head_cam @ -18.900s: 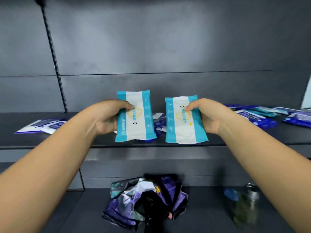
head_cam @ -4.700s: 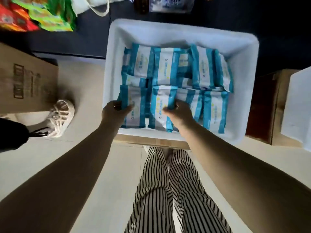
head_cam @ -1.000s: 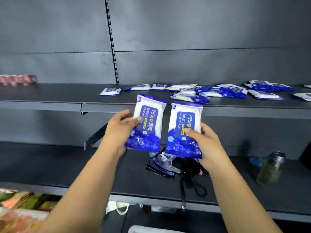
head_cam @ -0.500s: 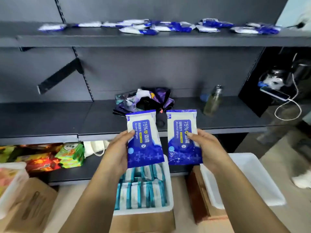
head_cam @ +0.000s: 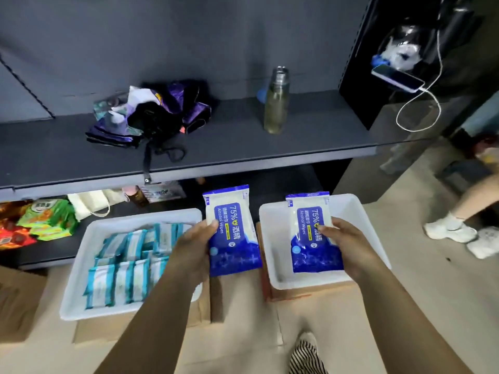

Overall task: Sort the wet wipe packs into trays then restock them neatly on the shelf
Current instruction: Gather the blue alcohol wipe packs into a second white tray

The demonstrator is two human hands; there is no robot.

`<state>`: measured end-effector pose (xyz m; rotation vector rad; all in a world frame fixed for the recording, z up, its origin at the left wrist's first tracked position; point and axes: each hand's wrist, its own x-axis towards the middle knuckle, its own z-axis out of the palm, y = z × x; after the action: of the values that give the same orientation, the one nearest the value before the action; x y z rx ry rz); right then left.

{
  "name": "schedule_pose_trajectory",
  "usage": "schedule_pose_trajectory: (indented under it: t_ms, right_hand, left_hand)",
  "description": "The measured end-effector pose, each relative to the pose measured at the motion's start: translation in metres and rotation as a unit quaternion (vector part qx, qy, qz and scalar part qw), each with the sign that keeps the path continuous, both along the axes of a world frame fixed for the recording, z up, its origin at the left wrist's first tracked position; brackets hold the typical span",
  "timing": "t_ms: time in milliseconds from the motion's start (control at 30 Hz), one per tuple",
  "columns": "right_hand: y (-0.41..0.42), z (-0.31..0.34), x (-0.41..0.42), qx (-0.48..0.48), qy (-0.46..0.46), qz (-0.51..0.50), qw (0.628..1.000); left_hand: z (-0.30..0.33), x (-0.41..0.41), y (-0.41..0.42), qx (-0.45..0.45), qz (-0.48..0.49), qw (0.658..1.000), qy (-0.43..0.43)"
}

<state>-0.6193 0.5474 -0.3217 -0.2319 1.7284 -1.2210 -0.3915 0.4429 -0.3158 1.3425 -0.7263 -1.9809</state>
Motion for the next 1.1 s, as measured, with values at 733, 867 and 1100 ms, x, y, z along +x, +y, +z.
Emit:
schedule_pose_trajectory:
  t_ms: [733,867,1100]
  right_hand:
    - [-0.101,-0.367,-0.193,0.169,0.006,0.037,0.985]
    - [-0.113,-0.409,-0.203,0.148,0.04,0.053,0.987]
    - [-0.135,-0.44,-0.182,0.171,0.071,0.132,0.974]
  left_hand:
    - [-0.379,-0.26,-0.057,0.178,0.042,0.96,-0.212]
    - [-0.428,-0.268,-0.073,0.096,0.021,0.956,-0.278]
    - [-0.457,-0.256,-0.068,0.034,0.054,0.93,-0.361]
